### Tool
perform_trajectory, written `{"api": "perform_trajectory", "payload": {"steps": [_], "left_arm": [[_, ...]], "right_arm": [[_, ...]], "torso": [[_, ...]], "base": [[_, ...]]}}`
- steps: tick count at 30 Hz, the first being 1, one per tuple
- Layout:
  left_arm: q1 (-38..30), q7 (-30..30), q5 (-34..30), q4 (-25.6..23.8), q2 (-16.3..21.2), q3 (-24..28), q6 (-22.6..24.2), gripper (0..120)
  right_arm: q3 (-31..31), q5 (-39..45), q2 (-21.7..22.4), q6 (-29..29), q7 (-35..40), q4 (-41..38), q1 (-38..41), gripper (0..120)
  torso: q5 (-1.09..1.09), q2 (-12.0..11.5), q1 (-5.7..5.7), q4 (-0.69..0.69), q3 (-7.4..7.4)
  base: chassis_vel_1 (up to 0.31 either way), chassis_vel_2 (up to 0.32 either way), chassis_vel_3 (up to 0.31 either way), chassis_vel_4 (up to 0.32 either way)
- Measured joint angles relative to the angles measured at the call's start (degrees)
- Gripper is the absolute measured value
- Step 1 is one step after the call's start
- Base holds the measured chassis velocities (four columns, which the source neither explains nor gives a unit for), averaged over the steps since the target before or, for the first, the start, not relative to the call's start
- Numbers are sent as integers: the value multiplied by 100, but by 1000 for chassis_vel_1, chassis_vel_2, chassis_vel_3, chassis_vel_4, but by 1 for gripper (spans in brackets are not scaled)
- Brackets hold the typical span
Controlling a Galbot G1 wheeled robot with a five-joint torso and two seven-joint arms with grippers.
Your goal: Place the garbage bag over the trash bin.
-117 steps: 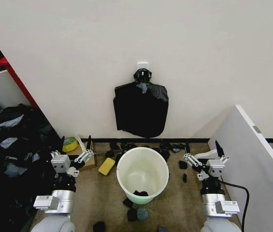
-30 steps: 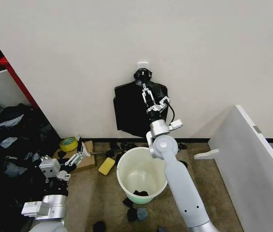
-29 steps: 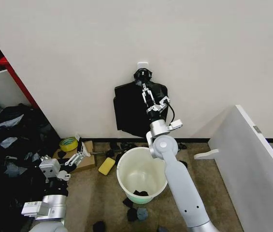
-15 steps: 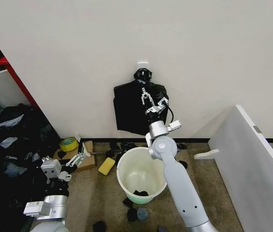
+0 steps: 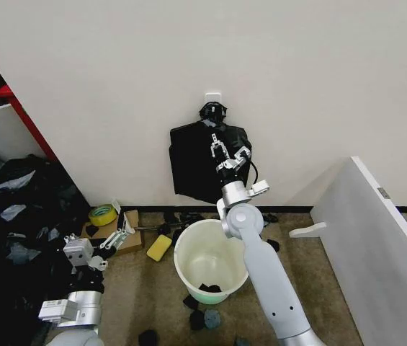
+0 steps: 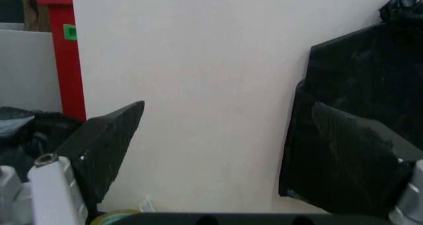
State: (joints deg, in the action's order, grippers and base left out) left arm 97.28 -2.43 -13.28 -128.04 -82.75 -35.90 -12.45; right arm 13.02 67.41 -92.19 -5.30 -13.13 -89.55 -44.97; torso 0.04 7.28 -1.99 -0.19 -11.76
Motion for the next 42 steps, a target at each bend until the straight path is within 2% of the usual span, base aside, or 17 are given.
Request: {"api": "perform_trajectory", "payload": {"steps": [3, 5, 8, 12, 13, 18, 28, 33, 42], "left_arm": [[-5, -11, 16, 1, 0, 0, -7, 100], [-5, -16, 23, 1, -2, 0, -10, 100], [-6, -25, 27, 2, -2, 0, -12, 100], [-5, -41, 42, 6, -9, 0, -24, 100], [-5, -41, 42, 6, -9, 0, -24, 100], [-3, -62, 50, 16, -7, -3, -33, 100], [-10, -69, 54, 36, 20, 13, -41, 100], [-6, -69, 53, 14, 36, 61, -42, 100], [31, -63, 85, -62, 33, 114, -52, 100]], "right_arm": [[23, 51, 1, -5, -16, 40, 30, 41], [29, 51, 2, -6, -16, 71, 32, 46], [31, 44, 3, -6, -16, 110, 33, 39], [37, 11, 4, -12, -16, 173, 72, 20], [37, 11, 4, -12, -16, 173, 72, 20], [42, 3, 5, -26, -46, 174, 96, 1], [-133, -195, 146, -94, -322, -95, -399, 0], [-339, -473, 491, -126, -650, -470, -1079, 0], [-546, -1003, 963, -218, -1094, -795, -1815, 0]], "torso": [[0, 0, 0, 0, 0], [0, 0, 0, 0, 0], [0, 0, 0, 0, 0], [0, 0, 0, 0, 0], [0, 0, 0, 0, 0], [0, 0, 0, 0, 0], [0, 0, 0, 0, 0], [1, 0, 1, -1, 1], [1, 0, 1, 0, 1]], "base": [[0, 0, 0, 0], [0, 0, 0, 0], [0, 0, 0, 0], [0, 0, 0, 0], [0, 0, 0, 0], [0, 0, 0, 0], [0, 0, 0, 0], [0, 0, 0, 0], [0, 0, 0, 0]]}}
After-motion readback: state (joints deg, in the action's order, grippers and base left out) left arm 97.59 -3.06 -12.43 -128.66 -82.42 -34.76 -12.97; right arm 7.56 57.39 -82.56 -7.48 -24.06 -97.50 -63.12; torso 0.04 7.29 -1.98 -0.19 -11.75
